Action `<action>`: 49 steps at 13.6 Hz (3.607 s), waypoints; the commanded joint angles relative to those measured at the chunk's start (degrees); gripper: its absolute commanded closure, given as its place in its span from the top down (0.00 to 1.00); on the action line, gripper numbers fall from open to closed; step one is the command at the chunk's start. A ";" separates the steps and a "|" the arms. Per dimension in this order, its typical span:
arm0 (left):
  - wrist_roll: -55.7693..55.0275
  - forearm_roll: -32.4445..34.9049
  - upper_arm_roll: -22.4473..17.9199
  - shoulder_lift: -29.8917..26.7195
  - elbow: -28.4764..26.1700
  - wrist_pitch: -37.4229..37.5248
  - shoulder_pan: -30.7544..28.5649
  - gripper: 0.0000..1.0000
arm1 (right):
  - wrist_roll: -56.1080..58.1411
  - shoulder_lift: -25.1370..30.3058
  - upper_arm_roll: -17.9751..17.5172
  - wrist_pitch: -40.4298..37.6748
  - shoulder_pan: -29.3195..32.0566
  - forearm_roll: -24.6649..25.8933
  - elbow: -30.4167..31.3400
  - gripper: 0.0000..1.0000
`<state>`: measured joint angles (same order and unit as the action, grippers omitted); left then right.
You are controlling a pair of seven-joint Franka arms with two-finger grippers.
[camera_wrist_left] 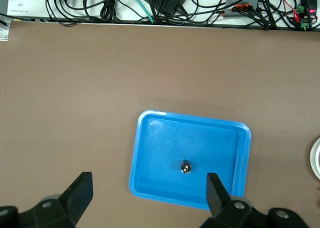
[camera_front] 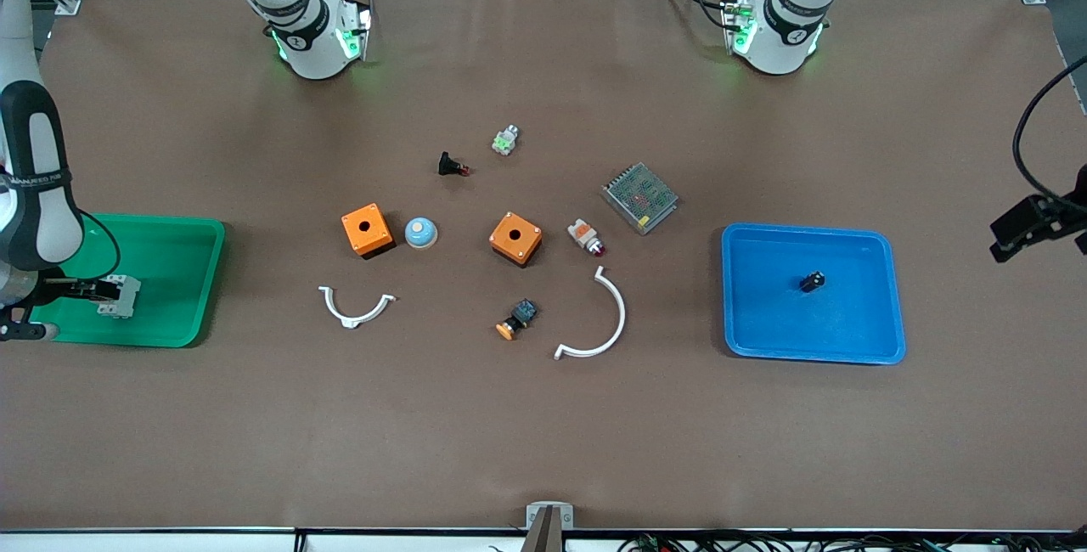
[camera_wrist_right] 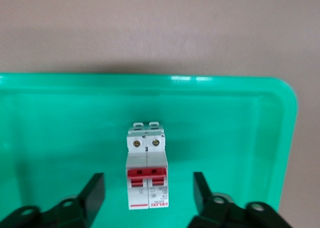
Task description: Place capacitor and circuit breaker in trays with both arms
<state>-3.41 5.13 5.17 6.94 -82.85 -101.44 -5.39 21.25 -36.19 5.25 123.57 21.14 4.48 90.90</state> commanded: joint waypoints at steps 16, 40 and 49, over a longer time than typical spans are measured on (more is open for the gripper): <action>-0.37 -5.30 -2.36 -13.53 -8.29 14.52 4.51 1.00 | -19.48 34.69 -1.39 -30.49 -19.02 -6.32 8.07 0.99; -0.19 -4.17 -0.95 -12.91 -8.03 14.69 3.98 1.00 | -18.96 34.43 -1.12 -27.59 -20.00 -5.89 -0.28 1.00; 0.07 -3.64 -1.22 -12.39 -6.53 14.87 3.98 1.00 | -18.96 34.43 -1.12 -27.59 -20.08 -5.89 -0.37 1.00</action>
